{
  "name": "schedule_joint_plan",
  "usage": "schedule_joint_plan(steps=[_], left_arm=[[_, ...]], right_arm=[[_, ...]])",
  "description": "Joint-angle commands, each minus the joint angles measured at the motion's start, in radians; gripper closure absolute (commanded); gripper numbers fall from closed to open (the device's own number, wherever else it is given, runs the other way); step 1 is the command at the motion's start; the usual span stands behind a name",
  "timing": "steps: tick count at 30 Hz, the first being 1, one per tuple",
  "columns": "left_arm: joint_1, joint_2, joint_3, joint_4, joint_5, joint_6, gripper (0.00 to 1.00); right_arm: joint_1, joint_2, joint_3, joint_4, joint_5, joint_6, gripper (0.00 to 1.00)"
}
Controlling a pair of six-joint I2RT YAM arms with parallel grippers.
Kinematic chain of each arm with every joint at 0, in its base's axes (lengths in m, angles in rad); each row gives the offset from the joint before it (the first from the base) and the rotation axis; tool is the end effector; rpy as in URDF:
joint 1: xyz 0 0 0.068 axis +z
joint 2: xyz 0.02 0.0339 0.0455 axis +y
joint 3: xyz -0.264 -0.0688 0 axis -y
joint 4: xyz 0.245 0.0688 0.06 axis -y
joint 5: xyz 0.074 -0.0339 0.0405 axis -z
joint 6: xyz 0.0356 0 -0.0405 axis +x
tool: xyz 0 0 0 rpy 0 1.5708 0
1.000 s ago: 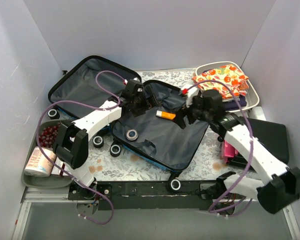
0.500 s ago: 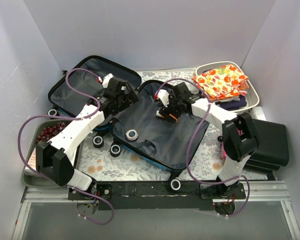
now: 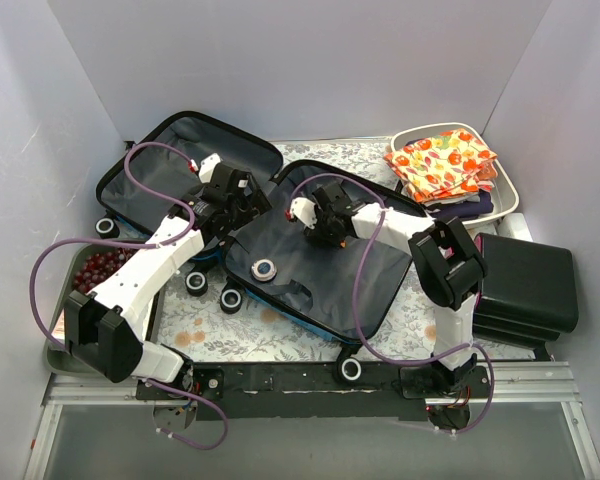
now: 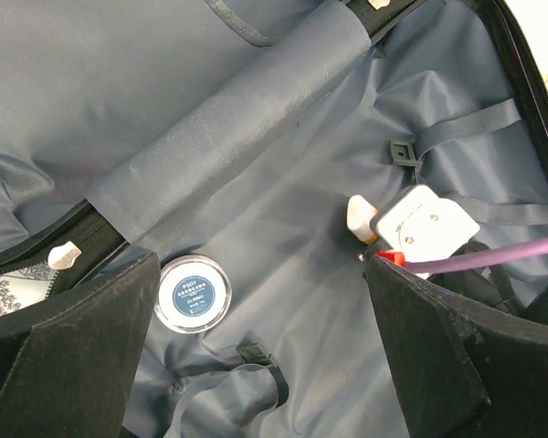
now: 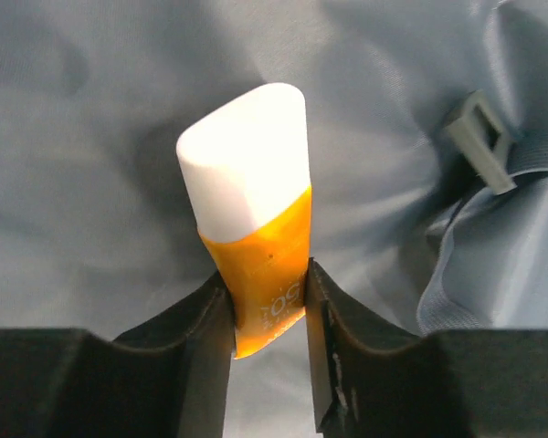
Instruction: Open, take out, and arrange the luggage
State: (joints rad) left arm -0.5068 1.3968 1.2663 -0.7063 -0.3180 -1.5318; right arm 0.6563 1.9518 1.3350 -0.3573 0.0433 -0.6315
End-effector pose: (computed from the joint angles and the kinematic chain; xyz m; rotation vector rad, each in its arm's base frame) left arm 0.2653 -0.1345 0.3211 -1.3235 2.0465 -0.5921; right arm 0.3292 0.2516 0.1752 -1.5137 2.0448 -0.0454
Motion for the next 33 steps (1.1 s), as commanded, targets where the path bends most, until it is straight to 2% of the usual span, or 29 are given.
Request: schedule_joint_plan(steps=[1,2,6,9,13,16,18,22,25,28,33], left_arm=[[0.004,-0.05,-0.013,0.001,-0.03,0.018,0.02],[0.005,-0.05,-0.015,-0.002,-0.029,0.019,0.02],[0.004,-0.048,-0.01,-0.001,-0.026,0.027,0.02],[0.004,-0.05,-0.01,0.007,-0.02,0.033,0.02],[0.005,-0.048,-0.018,0.037,-0.007,0.047,0.02],[0.004,-0.039,-0.013,0.048,0.013,0.059,0.02],[0.007,-0.036,-0.016,0.057,0.026,0.064,0.02],[0.007,-0.032,-0.038,0.079,0.063,0.076,0.02],[0.007,-0.022,-0.044,0.082,0.086,0.079,0.02],[0.007,-0.019,-0.054,0.087,0.105,0.081,0.02],[0.007,-0.025,-0.067,0.074,0.085,0.087,0.02]], right_arm=[[0.006,0.029,0.044,0.061,0.105,0.029,0.68],[0.008,0.015,0.043,0.064,0.122,0.039,0.78],[0.008,-0.069,0.015,0.087,0.13,0.101,0.98],[0.006,-0.177,-0.013,0.078,0.151,0.248,0.99],[0.008,-0.359,-0.091,0.031,0.196,0.548,0.99],[0.0,-0.503,-0.097,-0.132,0.265,0.746,0.99],[-0.01,-0.583,-0.079,-0.326,0.325,0.841,0.99],[-0.075,-0.711,-0.111,-0.603,0.392,1.076,0.99],[-0.148,-0.798,-0.173,-0.701,0.372,1.118,0.99],[-0.229,-0.841,-0.194,-0.756,0.427,1.127,0.99],[-0.296,-0.852,-0.214,-0.807,0.549,1.115,0.99]])
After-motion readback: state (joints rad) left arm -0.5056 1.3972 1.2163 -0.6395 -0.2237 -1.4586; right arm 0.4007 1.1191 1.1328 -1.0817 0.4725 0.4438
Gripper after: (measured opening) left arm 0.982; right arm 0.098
